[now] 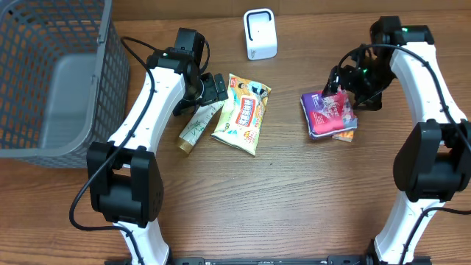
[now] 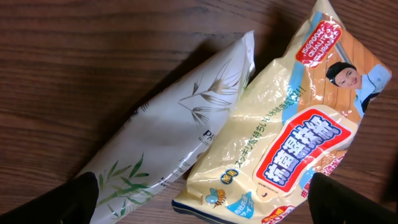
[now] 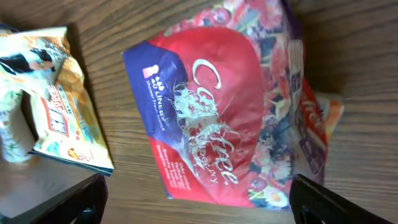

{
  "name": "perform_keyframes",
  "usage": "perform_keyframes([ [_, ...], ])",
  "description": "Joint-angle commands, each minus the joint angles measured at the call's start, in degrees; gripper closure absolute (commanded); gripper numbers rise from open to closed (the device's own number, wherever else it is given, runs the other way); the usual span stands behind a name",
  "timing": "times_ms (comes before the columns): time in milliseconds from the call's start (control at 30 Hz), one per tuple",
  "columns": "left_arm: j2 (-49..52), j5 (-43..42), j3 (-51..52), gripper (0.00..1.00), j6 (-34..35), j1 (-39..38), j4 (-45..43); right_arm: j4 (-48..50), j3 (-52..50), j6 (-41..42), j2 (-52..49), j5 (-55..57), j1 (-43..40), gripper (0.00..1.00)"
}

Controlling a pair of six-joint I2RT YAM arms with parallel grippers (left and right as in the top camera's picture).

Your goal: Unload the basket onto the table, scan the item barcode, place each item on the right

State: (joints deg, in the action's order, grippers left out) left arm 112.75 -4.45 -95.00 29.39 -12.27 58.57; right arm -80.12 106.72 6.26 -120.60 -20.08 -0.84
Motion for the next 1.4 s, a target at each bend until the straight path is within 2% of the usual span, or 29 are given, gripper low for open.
perform_keyframes([
  [0, -0.15, 0.42, -1.09, 0.00, -1.07, -0.11, -0.11, 1.60, -2.84, -1.44, 0.94, 1.33, -0.02, 0.07],
  [200, -0.15, 0.42, -1.09, 0.00, -1.07, -0.11, -0.11, 3.61, -5.90, -1.49, 0.94, 11.10, -0.02, 0.09],
  [333, -0.15, 0.42, -1.09, 0.00, -1.07, -0.11, -0.11, 7.13, -7.91, -1.62, 0.94, 9.49, -0.02, 0.19],
  [433, -0.15, 0.42, -1.09, 0.00, -1.07, -0.11, -0.11, 10.10, -10.32, -1.62, 0.94, 3.78, 0.07, 0.37],
  [467, -0.15, 0.42, -1.09, 0.00, -1.09, -0.09, -0.11, 10.49, -10.45, -1.62, 0.94, 2.71, 0.11, 0.46],
  [533, -0.15, 0.42, -1.09, 0.00, -1.09, -0.07, -0.11, 10.88, -10.45, -1.11, 0.94, 0.70, 0.11, 0.72],
  [600, -0.15, 0.42, -1.09, 0.00, -1.09, -0.07, -0.11, 11.26, -10.43, 0.87, 0.94, -1.16, 0.11, 0.94],
  [633, -0.15, 0.42, -1.09, 0.00, -1.09, -0.07, -0.11, 11.93, -10.29, 1.68, 0.96, -2.71, 0.11, 0.96],
  [867, -0.15, 0.42, -1.09, 0.00, -1.09, -0.09, -0.11, 17.51, -6.75, 6.64, 0.96, -15.54, 0.09, 0.96],
  [967, -0.15, 0.42, -1.09, 0.00, -1.07, -0.09, -0.11, 24.55, -5.92, 13.86, 0.96, -19.63, 0.11, 0.96],
  [1067, -0.15, 0.42, -1.09, 0.00, -1.09, -0.09, -0.11, 36.39, -5.92, 23.80, 0.96, -23.74, 0.31, 0.96],
  [1233, -0.15, 0.42, -1.09, 0.00, -1.07, -0.09, -0.11, 62.12, -5.95, 40.28, 0.94, -19.67, 4.15, 0.96],
  [1367, -0.15, 0.42, -1.09, 0.00, -1.07, -0.09, -0.11, 70.44, -5.95, 44.68, 0.48, -10.25, 9.22, 0.96],
])
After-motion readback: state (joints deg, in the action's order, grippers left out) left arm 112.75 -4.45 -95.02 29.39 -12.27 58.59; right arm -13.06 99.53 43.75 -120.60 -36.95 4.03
